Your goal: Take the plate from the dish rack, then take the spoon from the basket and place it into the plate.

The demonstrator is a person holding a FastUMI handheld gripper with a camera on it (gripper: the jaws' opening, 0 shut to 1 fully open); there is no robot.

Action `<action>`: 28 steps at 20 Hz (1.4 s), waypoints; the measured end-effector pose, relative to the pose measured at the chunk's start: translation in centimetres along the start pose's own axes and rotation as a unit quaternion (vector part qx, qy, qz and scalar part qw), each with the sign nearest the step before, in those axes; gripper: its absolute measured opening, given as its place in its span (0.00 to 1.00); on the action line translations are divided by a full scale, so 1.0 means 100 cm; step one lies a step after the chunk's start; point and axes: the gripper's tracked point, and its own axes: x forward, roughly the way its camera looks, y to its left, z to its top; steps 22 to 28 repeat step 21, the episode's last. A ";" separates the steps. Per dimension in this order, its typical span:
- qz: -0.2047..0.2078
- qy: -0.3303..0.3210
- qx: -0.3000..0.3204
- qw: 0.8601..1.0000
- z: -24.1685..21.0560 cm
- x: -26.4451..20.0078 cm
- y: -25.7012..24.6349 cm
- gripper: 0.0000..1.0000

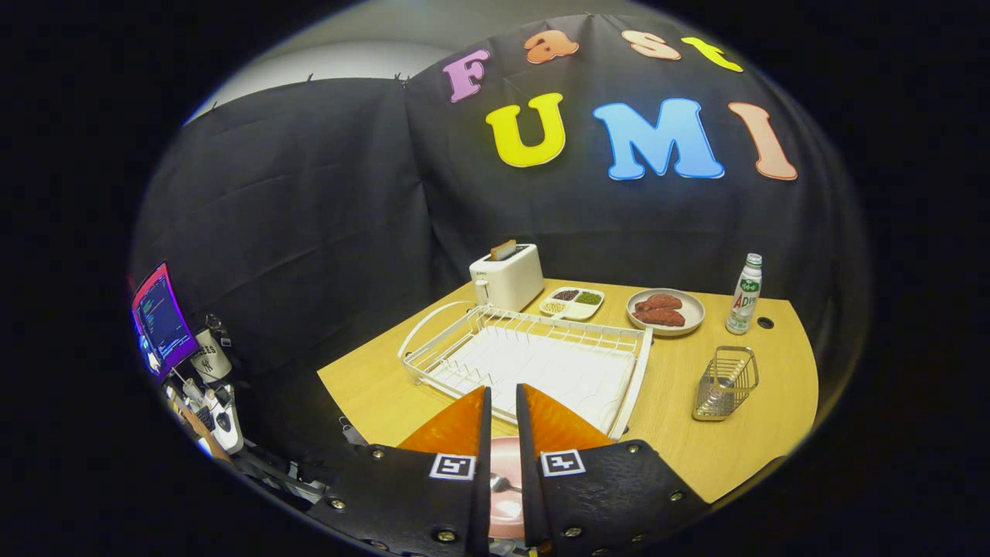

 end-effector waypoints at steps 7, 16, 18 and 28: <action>-0.079 -0.139 -0.020 0.987 0.107 -0.050 -0.045 0.17; -0.177 -0.231 -0.023 0.957 0.208 -0.105 -0.133 0.16; -0.193 -0.232 -0.027 0.953 0.211 -0.108 -0.153 0.16; -0.207 -0.228 -0.027 0.951 0.206 -0.112 -0.173 0.16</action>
